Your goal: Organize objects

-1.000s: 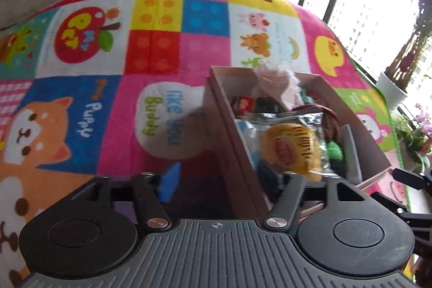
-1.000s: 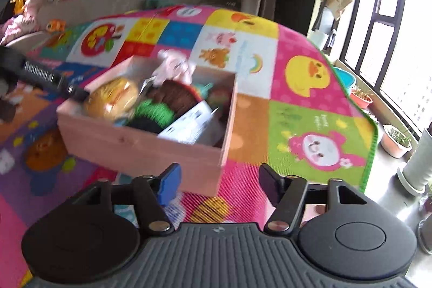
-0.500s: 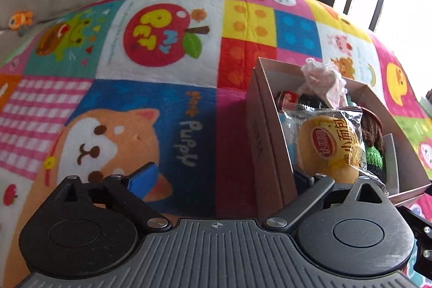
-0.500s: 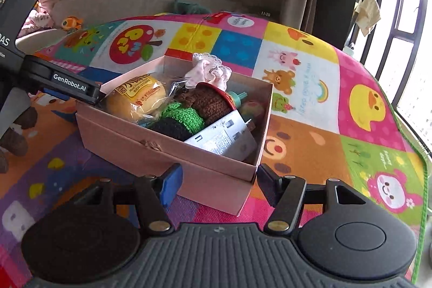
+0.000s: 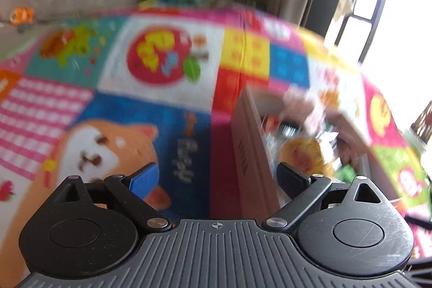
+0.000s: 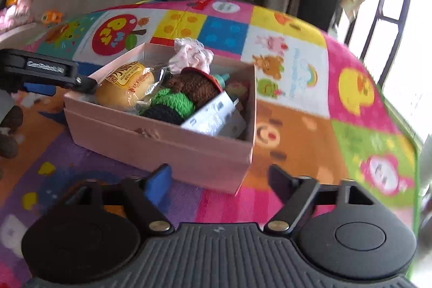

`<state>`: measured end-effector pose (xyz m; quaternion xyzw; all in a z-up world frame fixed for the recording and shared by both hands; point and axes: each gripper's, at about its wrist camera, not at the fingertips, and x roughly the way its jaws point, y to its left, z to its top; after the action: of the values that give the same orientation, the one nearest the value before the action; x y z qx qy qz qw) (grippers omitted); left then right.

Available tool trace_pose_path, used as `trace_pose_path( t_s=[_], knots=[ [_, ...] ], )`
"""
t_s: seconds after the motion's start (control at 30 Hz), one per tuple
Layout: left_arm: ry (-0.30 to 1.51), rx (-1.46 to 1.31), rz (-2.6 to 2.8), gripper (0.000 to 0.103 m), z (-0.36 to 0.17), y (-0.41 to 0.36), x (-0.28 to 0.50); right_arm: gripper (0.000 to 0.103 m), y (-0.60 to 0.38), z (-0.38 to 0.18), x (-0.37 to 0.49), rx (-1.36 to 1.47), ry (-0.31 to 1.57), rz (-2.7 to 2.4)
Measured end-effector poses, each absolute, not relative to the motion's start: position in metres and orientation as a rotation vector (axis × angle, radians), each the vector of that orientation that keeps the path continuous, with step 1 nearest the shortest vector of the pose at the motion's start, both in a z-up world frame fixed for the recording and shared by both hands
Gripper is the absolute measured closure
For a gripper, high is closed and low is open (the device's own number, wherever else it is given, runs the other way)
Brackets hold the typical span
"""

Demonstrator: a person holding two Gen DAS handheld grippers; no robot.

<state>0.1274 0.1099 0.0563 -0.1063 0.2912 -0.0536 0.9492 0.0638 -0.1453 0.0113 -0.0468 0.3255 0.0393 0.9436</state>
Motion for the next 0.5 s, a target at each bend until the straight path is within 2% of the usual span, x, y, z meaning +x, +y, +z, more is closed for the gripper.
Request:
trace_pose_path(
  t_s=[0.1, 0.17, 0.37, 0.43, 0.5],
  knots=[
    [0.553, -0.208, -0.135, 0.006, 0.068, 0.111, 0.09, 0.013, -0.155, 0.007, 0.038, -0.026, 0.683, 0.064],
    [0.587, -0.197, -0.178, 0.006, 0.062, 0.104, 0.064, 0.0, -0.158, 0.003, 0.021, 0.006, 0.696, 0.036],
    [0.707, -0.107, -0.172, 0.005, 0.019, 0.068, -0.002, 0.0, -0.151, -0.021, -0.011, 0.003, 0.784, -0.005],
    [0.652, -0.026, -0.127, 0.006, 0.007, 0.055, -0.016, 0.0, -0.153, -0.024, -0.015, 0.014, 0.77, -0.01],
    [0.676, 0.056, -0.087, 0.005, 0.005, 0.041, -0.012, 0.0, -0.155, -0.024, -0.011, 0.01, 0.772, 0.003]
  ],
)
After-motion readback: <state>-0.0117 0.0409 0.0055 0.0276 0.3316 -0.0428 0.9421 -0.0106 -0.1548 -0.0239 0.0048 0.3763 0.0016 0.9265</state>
